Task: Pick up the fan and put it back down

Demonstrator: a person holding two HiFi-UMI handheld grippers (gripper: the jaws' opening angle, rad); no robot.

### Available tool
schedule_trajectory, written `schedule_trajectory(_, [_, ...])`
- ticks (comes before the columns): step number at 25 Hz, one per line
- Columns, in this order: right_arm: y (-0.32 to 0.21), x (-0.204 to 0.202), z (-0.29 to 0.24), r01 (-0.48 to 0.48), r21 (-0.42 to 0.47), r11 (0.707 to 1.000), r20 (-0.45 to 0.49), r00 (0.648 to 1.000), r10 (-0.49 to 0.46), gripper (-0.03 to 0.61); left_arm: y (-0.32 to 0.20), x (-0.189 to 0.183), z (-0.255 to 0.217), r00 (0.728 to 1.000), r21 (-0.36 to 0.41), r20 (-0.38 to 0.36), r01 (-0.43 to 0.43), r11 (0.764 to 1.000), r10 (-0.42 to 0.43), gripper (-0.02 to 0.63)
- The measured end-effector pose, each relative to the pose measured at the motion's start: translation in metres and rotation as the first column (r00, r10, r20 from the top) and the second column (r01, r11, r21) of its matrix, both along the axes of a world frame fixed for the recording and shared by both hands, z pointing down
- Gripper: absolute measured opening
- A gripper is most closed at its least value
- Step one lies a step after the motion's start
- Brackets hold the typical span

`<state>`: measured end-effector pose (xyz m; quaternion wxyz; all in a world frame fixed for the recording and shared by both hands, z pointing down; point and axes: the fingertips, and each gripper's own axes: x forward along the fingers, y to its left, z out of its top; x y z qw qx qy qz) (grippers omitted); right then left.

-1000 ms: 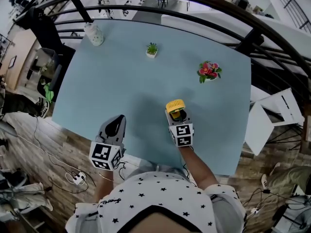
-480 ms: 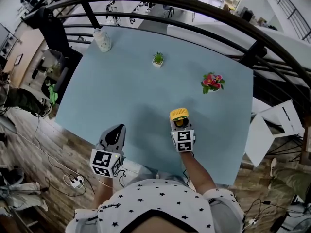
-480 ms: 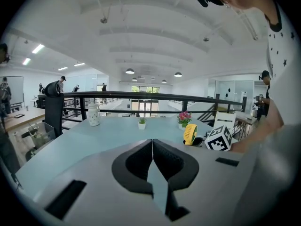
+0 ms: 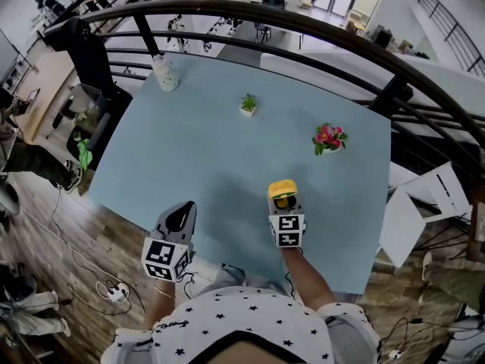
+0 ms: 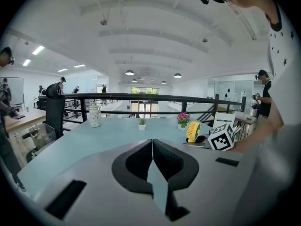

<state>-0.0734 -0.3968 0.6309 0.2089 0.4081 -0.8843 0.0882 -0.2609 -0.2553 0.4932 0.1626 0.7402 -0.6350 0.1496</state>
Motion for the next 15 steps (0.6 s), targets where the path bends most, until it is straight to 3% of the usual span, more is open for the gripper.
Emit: schedule_trajectory(15, [0.034, 0.029, -0.046, -0.081, 0.003, 0.997, 0.082, 0.993, 0.081, 0.167, 0.004, 0.020, -0.001, 0.994, 0.034, -0.030, -0.105, 0.994, 0.106, 0.028])
